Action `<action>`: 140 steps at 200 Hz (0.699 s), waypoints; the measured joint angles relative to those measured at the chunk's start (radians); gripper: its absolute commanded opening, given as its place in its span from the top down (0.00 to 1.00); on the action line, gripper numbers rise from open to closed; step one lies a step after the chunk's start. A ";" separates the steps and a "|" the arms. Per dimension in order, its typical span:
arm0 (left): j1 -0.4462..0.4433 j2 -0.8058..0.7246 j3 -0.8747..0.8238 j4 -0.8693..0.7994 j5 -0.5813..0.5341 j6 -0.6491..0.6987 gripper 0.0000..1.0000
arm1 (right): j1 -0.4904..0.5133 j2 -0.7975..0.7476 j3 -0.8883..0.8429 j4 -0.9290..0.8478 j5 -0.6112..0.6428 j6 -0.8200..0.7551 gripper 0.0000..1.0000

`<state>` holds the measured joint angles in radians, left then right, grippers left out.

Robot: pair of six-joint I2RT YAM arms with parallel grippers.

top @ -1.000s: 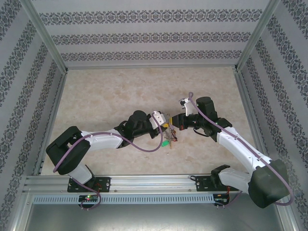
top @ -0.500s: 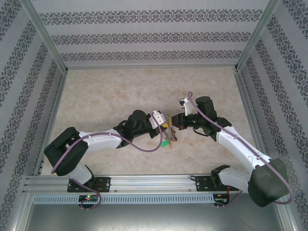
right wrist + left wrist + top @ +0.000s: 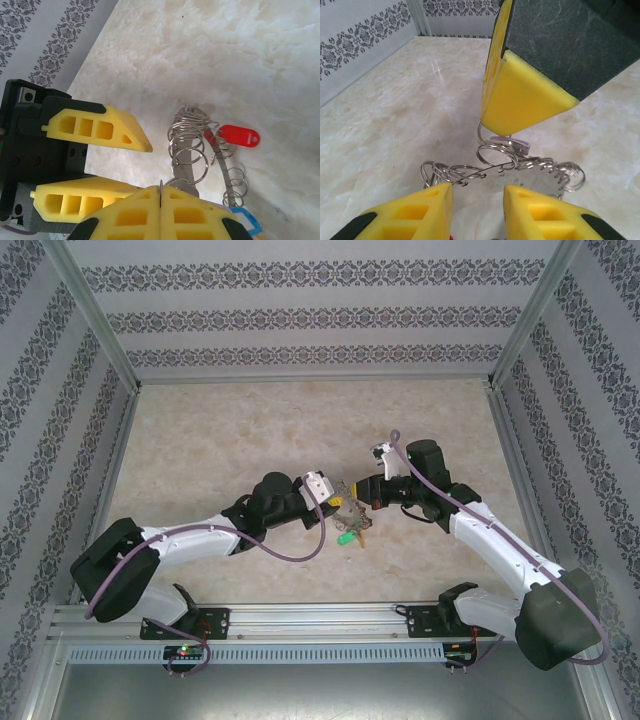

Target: Put the keys on the keyring

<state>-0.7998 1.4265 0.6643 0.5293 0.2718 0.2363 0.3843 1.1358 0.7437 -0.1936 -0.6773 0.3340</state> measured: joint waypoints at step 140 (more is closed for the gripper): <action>-0.106 0.048 0.012 0.027 -0.118 -0.049 0.68 | 0.000 0.002 0.007 0.003 -0.001 0.000 1.00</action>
<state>-0.9062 1.4750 0.6762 0.5560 0.1535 0.1871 0.3843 1.1381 0.7509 -0.1909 -0.6781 0.3340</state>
